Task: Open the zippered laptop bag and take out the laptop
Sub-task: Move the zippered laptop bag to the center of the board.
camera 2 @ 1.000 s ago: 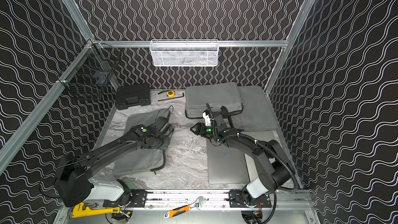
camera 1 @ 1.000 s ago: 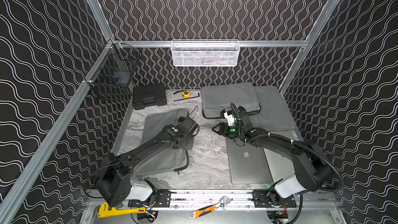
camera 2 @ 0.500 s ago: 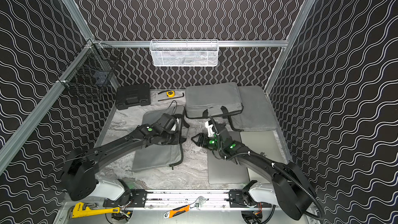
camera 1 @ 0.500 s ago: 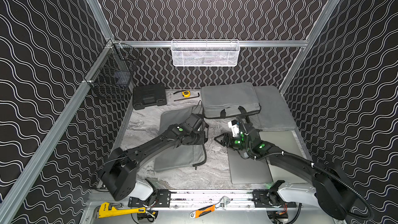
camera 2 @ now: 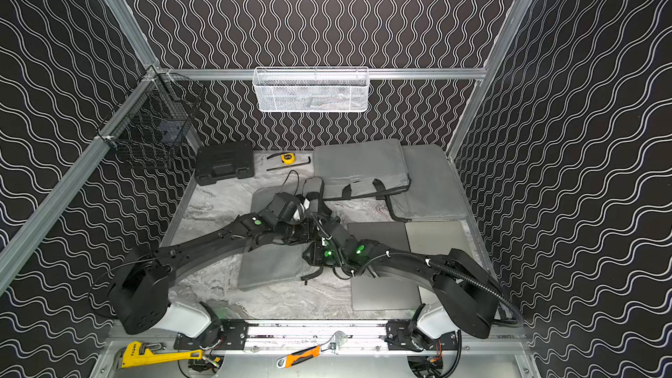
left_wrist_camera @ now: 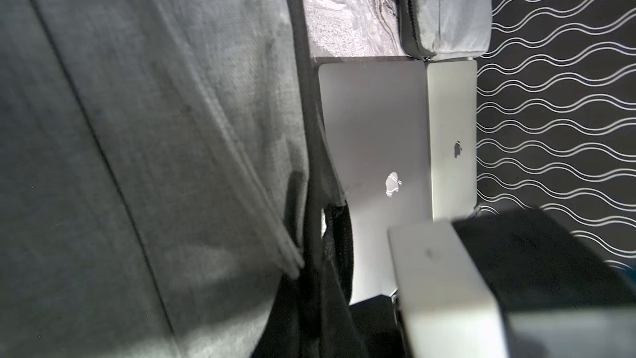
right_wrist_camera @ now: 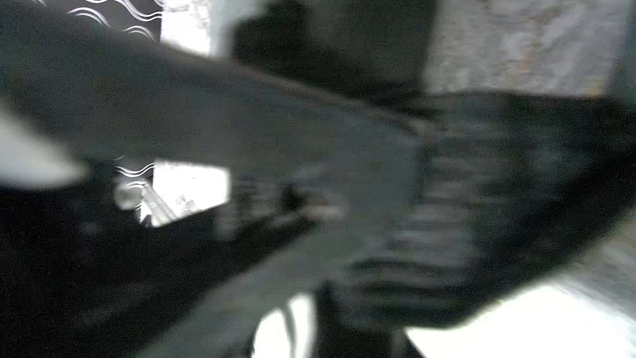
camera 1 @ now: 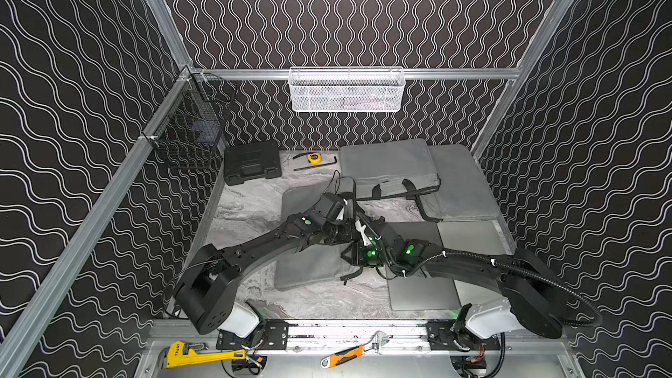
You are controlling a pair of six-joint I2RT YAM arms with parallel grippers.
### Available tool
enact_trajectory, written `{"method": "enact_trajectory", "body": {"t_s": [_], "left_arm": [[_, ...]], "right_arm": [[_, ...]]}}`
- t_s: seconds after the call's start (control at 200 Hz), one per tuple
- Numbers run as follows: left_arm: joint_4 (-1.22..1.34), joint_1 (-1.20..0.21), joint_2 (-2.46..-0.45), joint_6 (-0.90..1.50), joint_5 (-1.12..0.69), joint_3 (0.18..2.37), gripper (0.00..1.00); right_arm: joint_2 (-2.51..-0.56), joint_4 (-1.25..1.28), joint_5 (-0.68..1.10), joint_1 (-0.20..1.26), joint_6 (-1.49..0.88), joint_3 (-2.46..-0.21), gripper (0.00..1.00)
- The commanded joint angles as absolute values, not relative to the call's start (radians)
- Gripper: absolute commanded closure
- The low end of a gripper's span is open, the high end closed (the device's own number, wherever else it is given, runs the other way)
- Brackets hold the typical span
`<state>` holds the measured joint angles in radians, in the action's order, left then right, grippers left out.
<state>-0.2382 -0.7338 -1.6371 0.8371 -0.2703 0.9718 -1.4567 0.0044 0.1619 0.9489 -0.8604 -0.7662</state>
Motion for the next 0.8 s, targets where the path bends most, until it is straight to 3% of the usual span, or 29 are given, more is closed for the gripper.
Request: {"method": "enact_trajectory", "body": {"t_s": [0.0, 0.12, 0.235, 0.39, 0.535, 0.796], "left_arm": [[-0.094, -0.719, -1.619, 0.839, -0.325, 0.947, 0.95], [-0.034, -0.658, -1.586, 0.851, -0.390, 0.887, 0.58], [-0.059, -0.583, -1.527, 0.833, -0.424, 0.858, 0.41], [-0.268, -0.535, -1.409, 0.754, -0.313, 0.870, 0.34], [-0.309, -0.521, -1.231, 0.805, -0.240, 0.753, 0.28], [-0.269, -0.520, -0.730, 1.133, -0.133, 0.367, 0.18]], "right_arm": [[-1.430, 0.030, 0.109, 0.952, -0.876, -0.756, 0.80], [-1.404, 0.053, 0.054, 0.937, -0.861, -0.753, 0.96], [-1.406, 0.126, 0.108, 0.870, -0.872, -0.749, 1.00], [-1.434, 0.223, 0.195, 0.798, -0.916, -0.760, 1.00], [-1.481, 0.334, 0.255, 0.788, -0.973, -0.762, 1.00], [-1.571, 0.625, 0.324, 0.790, -1.158, -0.689, 1.00]]}}
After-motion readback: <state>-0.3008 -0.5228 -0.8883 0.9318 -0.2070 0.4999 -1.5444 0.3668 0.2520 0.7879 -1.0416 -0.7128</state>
